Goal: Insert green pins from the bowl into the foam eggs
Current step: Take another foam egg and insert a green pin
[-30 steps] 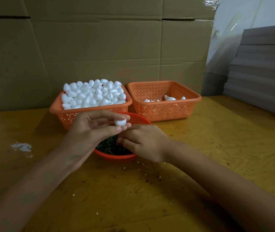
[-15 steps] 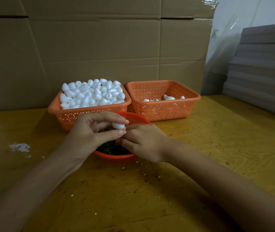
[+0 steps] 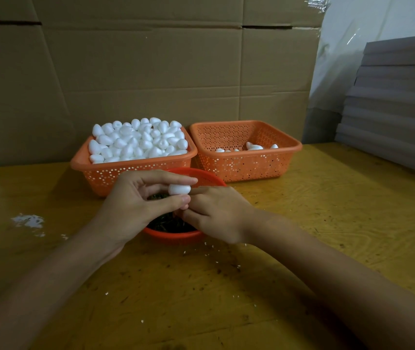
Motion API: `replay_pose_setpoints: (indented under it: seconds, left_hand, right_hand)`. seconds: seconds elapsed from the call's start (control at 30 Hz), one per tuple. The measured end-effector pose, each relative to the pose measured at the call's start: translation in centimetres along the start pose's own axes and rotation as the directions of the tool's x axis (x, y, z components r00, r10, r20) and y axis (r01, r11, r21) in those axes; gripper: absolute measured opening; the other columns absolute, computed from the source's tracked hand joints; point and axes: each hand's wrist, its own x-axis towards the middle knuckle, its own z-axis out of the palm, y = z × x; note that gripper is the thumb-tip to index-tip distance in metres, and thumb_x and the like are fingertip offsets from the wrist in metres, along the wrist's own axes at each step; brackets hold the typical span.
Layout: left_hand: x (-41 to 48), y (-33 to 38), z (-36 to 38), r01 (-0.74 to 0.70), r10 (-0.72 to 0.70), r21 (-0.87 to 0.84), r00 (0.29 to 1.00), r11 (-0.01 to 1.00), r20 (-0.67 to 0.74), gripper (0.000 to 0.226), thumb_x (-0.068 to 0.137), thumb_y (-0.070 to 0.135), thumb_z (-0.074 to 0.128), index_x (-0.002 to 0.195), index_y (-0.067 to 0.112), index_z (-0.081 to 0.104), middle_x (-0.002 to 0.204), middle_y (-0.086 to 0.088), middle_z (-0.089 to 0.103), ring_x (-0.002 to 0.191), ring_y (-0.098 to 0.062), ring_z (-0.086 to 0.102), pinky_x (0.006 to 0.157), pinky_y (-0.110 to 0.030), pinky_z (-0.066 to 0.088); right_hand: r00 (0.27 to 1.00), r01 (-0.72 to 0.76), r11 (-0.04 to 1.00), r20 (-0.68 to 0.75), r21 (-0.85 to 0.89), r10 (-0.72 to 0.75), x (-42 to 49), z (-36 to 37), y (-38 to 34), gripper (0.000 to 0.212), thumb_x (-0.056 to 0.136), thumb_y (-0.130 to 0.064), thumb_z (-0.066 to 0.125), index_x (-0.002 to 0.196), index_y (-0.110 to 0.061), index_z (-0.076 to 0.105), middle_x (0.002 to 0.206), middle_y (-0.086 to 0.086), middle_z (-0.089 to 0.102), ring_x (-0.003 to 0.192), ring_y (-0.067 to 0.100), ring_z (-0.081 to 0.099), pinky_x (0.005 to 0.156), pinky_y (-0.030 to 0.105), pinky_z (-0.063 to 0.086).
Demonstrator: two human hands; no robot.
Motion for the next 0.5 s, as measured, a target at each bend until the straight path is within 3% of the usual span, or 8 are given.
replay_pose_setpoints:
  seconds: [0.13,0.27,0.5]
  left_hand:
    - [0.07,-0.28,-0.02,-0.022,0.023,0.041,0.999,0.999,-0.032,0.033,0.072,0.015,0.083,0.104,0.018,0.082,0.106,0.0,0.082,0.106,-0.013,0.076,0.088,-0.015,0.056]
    - [0.21,-0.56,-0.29,-0.033,0.036,0.091,0.999,0.995,-0.034,0.03,0.076,0.012,0.083,0.106,0.015,0.082,0.109,0.002,0.081,0.113,-0.011,0.073,0.098,-0.018,0.054]
    - [0.35,-0.64,-0.66,0.044,-0.044,-0.029,0.999,0.999,-0.024,0.032,0.08,0.013,0.078,0.111,0.018,0.082,0.118,-0.001,0.079,0.114,-0.019,0.075,0.103,-0.022,0.053]
  right_hand:
    - [1.0,-0.008,1.0,0.014,0.005,0.008,-0.01,-0.06,-0.01,0.032,0.11,-0.034,0.041,0.113,-0.014,0.066,0.113,0.002,0.067,0.103,0.021,0.059,0.072,0.032,0.029]
    - [1.0,-0.017,1.0,0.018,-0.003,0.017,0.13,0.09,0.12,0.034,0.11,-0.036,0.04,0.116,-0.014,0.066,0.117,0.003,0.067,0.108,0.022,0.06,0.082,0.039,0.042]
    - [1.0,0.004,1.0,-0.001,-0.004,-0.004,0.26,0.41,0.4,0.035,0.11,-0.036,0.041,0.125,-0.019,0.068,0.122,0.005,0.068,0.109,0.023,0.061,0.076,0.035,0.038]
